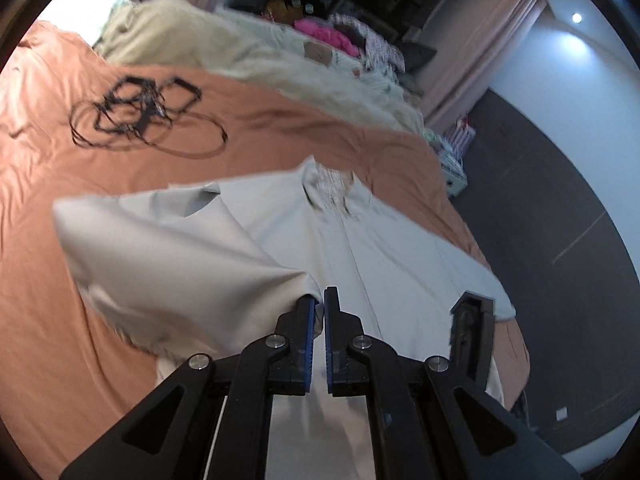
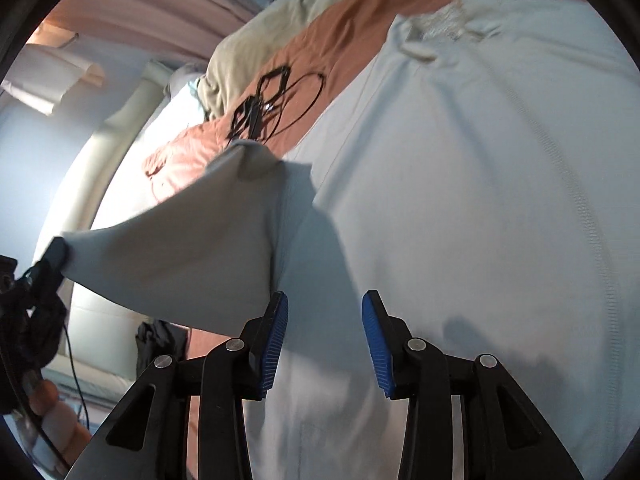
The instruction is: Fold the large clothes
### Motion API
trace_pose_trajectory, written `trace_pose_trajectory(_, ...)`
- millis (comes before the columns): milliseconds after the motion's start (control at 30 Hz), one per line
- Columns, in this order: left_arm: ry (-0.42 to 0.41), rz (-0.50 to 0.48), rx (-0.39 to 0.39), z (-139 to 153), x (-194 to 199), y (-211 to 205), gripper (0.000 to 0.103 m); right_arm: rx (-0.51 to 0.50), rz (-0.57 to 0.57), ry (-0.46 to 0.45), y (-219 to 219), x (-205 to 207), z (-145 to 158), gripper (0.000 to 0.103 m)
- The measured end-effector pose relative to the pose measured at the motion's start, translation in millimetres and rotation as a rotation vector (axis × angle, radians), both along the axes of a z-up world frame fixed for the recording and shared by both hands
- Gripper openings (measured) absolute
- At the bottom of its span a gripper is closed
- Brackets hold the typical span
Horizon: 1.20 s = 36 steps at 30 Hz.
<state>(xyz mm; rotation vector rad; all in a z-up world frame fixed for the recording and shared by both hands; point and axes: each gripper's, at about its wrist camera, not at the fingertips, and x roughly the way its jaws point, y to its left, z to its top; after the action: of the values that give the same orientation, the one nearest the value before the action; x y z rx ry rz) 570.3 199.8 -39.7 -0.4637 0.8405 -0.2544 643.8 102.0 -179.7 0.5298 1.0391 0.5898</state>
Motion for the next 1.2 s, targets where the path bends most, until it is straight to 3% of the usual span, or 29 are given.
trace_pose_trajectory(67, 0.022, -0.020, -0.019, -6, -1, -8, 0.024, -0.034, -0.024, -0.017, -12, -10, 5, 0.054)
trace_pose_trajectory(133, 0.007, -0.015, -0.023, -5, -6, -12, 0.081, -0.054, -0.058, -0.022, -28, -18, 5, 0.060)
trace_pose_trajectory(200, -0.035, 0.004, -0.021, 0, -16, -11, 0.096, -0.066, -0.079, -0.018, -45, -26, 3, 0.060)
trace_pose_trajectory(400, -0.032, 0.095, 0.039, 4, -40, 19, 0.096, -0.098, -0.153, -0.048, -74, -31, 11, 0.061)
trace_pose_trajectory(667, 0.059, 0.266, 0.137, -36, -68, 68, 0.095, -0.118, -0.079, -0.143, -44, -39, 31, 0.069)
trace_pose_trajectory(733, 0.071, 0.284, 0.125, -48, -78, 78, 0.088, -0.135, -0.075, -0.175, -38, -44, 36, 0.073)
trace_pose_trajectory(933, 0.137, 0.341, 0.112, -81, -99, 97, 0.064, -0.187, 0.033, -0.260, 6, -47, 40, 0.074)
trace_pose_trajectory(1100, 0.160, 0.447, 0.088, -98, -130, 112, 0.060, -0.263, 0.130, -0.259, 56, -27, 23, 0.074)
trace_pose_trajectory(1200, 0.156, 0.512, 0.062, -102, -152, 120, 0.060, -0.310, 0.132, -0.244, 75, -15, 11, 0.074)
